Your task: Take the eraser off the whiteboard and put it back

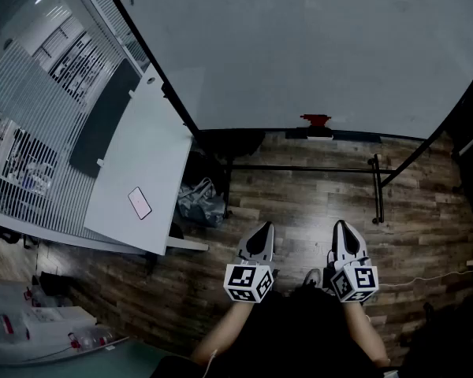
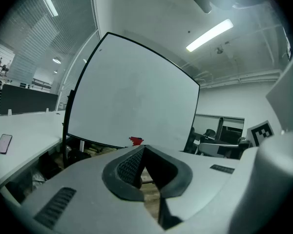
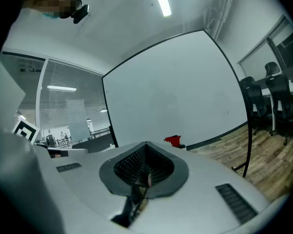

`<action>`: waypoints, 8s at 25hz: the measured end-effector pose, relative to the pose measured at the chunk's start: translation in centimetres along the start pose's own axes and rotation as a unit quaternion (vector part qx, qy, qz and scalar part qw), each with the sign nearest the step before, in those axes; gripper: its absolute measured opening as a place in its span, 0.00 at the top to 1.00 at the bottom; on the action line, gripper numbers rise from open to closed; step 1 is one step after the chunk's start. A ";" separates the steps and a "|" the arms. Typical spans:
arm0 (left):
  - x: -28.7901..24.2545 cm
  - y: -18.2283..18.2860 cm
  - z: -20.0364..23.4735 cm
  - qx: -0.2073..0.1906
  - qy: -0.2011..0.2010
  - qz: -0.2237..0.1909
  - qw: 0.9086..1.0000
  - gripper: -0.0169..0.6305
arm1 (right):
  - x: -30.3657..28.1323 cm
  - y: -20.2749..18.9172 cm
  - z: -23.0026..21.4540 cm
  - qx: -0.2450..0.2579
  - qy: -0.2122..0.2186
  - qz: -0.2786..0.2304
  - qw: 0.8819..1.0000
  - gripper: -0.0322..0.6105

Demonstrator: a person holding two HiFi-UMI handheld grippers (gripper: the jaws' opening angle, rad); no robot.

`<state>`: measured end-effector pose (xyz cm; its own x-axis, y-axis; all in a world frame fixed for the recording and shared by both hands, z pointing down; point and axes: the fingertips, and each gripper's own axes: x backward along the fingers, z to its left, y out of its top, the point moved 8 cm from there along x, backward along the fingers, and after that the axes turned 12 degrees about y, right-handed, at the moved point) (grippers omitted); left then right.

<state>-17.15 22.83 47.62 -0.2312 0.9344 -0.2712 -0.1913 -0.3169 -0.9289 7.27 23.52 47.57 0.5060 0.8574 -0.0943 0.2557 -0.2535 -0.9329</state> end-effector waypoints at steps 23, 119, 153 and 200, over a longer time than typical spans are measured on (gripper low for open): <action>1.8 -0.6 2.5 -0.023 -0.020 -0.006 1.000 0.98 | -0.8 -1.1 2.7 -0.027 -0.008 -0.019 0.999 0.93; -29.0 0.7 1.6 -0.014 -0.022 0.017 1.000 0.98 | -30.6 -12.4 -26.8 -0.551 -0.038 -0.106 0.827 0.73; -21.0 3.1 -3.8 -0.064 -0.013 -0.052 0.997 0.98 | -17.5 0.1 -20.6 -0.085 -0.005 -0.013 0.996 0.75; -12.5 5.1 3.7 -0.073 -0.047 -0.046 0.995 0.98 | -10.6 2.9 -2.3 0.026 -0.029 -0.023 0.999 0.75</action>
<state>-18.80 8.88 47.18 -0.3085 0.9367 -0.1659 -0.0759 -0.1980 -0.9773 4.58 12.63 46.65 0.4465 0.8921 -0.0699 0.2337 -0.1916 -0.9532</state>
